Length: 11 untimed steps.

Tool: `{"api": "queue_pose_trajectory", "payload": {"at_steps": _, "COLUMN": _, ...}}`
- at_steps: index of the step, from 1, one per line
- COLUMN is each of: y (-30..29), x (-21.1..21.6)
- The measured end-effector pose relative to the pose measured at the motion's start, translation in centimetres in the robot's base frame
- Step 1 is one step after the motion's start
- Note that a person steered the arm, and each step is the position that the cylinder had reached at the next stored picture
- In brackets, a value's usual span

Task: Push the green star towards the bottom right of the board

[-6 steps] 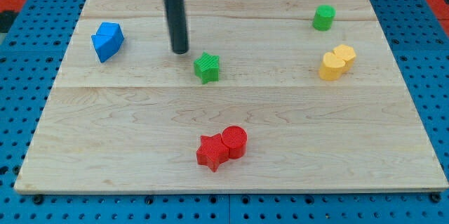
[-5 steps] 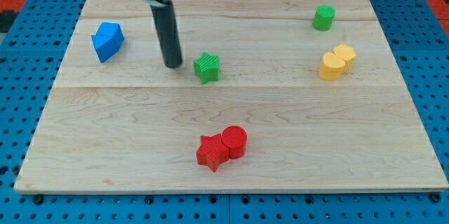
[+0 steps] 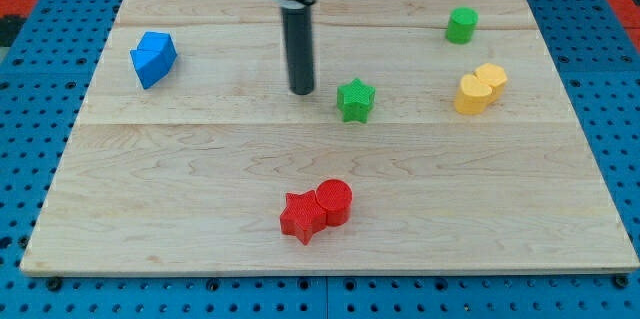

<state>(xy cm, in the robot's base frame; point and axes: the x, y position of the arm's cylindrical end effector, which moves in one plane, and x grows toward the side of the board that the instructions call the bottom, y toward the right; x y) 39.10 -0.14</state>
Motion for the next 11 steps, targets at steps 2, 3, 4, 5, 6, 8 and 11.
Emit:
{"api": "queue_pose_trajectory", "payload": {"at_steps": 2, "y": 14.4, "x": 7.7}}
{"api": "queue_pose_trajectory", "payload": {"at_steps": 3, "y": 15.4, "x": 9.1}}
{"api": "queue_pose_trajectory", "payload": {"at_steps": 4, "y": 12.6, "x": 8.5}}
{"api": "queue_pose_trajectory", "payload": {"at_steps": 5, "y": 9.2, "x": 8.4}}
{"api": "queue_pose_trajectory", "payload": {"at_steps": 6, "y": 11.7, "x": 10.5}}
{"api": "queue_pose_trajectory", "payload": {"at_steps": 8, "y": 20.0, "x": 13.2}}
{"api": "queue_pose_trajectory", "payload": {"at_steps": 11, "y": 22.3, "x": 12.7}}
